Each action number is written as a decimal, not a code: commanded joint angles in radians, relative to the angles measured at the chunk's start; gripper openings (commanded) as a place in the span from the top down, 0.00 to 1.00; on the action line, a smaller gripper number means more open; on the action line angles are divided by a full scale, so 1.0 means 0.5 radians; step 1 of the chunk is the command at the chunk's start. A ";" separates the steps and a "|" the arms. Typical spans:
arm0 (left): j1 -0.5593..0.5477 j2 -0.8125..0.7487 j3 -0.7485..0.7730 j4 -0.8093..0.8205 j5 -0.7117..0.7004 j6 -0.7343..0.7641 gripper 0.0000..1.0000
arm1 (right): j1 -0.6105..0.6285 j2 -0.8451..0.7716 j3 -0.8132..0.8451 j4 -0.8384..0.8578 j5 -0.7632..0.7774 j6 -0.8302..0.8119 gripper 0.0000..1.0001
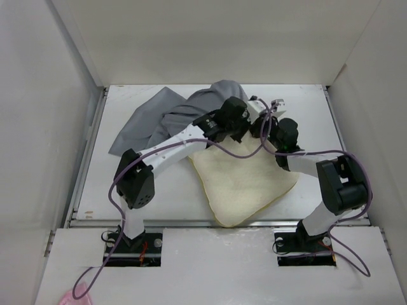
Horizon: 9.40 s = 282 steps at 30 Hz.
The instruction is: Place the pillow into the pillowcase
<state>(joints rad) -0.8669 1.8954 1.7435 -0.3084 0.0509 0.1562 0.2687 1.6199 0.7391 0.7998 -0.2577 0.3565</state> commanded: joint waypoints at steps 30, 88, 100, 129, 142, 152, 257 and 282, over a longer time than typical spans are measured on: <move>-0.092 -0.786 -0.652 -0.073 -0.620 -1.106 0.00 | 0.106 -0.761 0.442 -1.936 0.761 -0.274 0.00; 0.427 -0.992 -1.754 0.893 -0.814 -1.175 1.00 | 1.509 -0.359 0.951 -2.149 1.589 -0.412 1.00; -0.143 -1.437 -1.787 0.586 -0.231 -1.217 1.00 | 1.208 -0.264 1.224 -1.517 1.623 -0.673 1.00; 0.056 -1.610 -1.873 0.665 -0.722 -0.933 0.03 | 1.058 -0.608 0.479 -1.400 1.374 -0.483 1.00; 0.332 -0.867 -1.603 1.168 -0.611 -1.064 0.05 | 1.021 -0.601 0.608 -1.541 1.316 -0.483 1.00; 0.341 -0.916 -1.530 1.139 -0.102 -0.819 0.08 | 0.923 -0.543 0.669 -1.593 1.301 -0.483 1.00; 0.792 -0.839 -0.922 0.316 -0.577 -0.994 0.00 | 1.211 -0.702 0.513 -2.069 0.888 -0.194 0.00; -0.150 0.225 -0.591 -0.144 -0.758 -0.871 0.23 | -0.025 -0.632 0.446 -2.238 0.776 0.140 0.03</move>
<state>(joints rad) -0.9565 1.9369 1.3922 -0.3107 -0.2344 -0.2600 0.2615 1.3178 0.9749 -0.3866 0.1761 0.4412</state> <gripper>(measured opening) 0.844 0.980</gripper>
